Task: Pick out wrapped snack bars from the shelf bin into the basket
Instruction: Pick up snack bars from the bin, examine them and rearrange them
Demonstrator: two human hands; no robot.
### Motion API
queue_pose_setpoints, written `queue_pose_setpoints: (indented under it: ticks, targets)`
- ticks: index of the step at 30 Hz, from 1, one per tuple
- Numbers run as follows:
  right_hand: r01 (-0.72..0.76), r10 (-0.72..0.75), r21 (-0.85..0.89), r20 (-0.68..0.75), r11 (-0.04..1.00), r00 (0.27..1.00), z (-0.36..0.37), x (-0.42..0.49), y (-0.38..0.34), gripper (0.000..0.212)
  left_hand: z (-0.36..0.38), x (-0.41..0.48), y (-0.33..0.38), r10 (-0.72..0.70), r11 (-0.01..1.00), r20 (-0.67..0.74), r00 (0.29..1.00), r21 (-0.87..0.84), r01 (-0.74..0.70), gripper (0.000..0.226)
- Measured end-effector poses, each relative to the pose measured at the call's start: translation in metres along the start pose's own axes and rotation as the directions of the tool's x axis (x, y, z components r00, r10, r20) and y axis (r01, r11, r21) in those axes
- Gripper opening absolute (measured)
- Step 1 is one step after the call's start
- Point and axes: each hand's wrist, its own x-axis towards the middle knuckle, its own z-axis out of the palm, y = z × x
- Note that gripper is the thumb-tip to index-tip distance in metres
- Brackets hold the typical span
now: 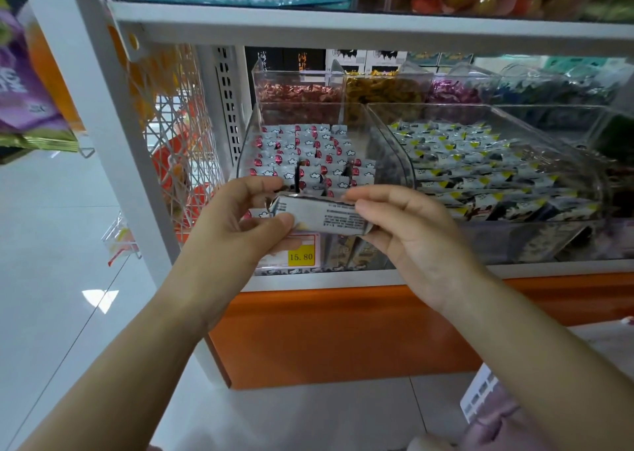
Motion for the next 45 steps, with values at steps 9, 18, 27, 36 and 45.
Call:
queue_pose_setpoints:
  ticks: [9, 18, 27, 36, 45]
  targets:
    - [0.132, -0.163, -0.215, -0.131, 0.968, 0.978, 0.004, -0.003, 0.0, 0.016, 0.003, -0.004, 0.004, -0.035, 0.994, 0.033, 0.999, 0.101, 0.032, 0.025]
    - [0.271, -0.302, -0.327, -0.048, 0.905, 0.952, 0.011, -0.007, 0.002, 0.008, 0.005, -0.003, -0.001, -0.12, 0.989, -0.116, 0.986, 0.078, 0.129, 0.022]
    - [0.232, -0.192, -0.284, 0.163, 0.93, 0.968, 0.006, -0.005, -0.002, 0.036, 0.001, 0.007, 0.003, -0.104, 0.992, -0.204, 0.973, 0.047, 0.116, 0.036]
    - [0.277, -0.358, -0.412, -0.132, 0.868, 0.924, 0.01, 0.048, -0.021, 0.025, -0.004, 0.041, -0.008, 0.28, 0.162, 0.182, 0.942, 0.959, -0.234, 0.047]
    - [0.383, -0.286, -0.828, 0.281, 0.411, 0.916, 0.034, 0.103, -0.031, 0.035, -0.009, 0.038, -0.025, 0.241, 0.102, 0.177, 0.954, 0.973, -0.206, 0.048]
